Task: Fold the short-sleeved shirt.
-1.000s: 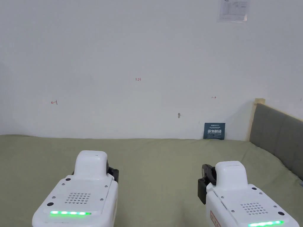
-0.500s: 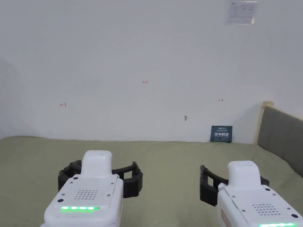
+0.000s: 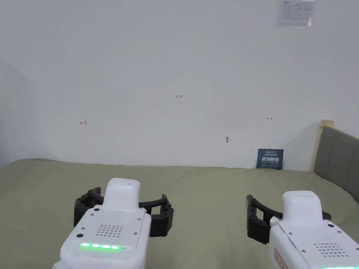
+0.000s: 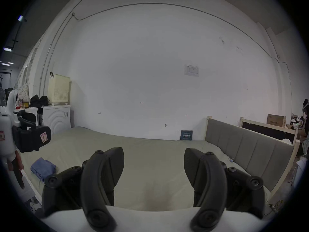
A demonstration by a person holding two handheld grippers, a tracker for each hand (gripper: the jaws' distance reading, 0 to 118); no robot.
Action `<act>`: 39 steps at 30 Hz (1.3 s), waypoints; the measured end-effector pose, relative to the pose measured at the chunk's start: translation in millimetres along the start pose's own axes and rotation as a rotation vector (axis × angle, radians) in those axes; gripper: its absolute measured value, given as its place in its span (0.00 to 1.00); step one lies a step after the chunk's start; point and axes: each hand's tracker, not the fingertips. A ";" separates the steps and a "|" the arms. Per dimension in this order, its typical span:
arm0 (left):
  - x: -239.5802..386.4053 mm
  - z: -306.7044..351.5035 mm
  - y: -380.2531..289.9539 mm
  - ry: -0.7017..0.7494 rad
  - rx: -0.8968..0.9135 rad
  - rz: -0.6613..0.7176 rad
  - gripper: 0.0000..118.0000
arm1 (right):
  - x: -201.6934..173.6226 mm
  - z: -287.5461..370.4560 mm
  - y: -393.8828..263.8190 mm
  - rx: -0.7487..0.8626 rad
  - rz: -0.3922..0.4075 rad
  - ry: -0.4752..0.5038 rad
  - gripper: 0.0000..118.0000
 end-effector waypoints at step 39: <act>-1.8 -2.3 23.8 -0.035 -0.117 0.031 1.00 | 1.4 1.2 7.3 -0.002 -0.002 0.016 0.67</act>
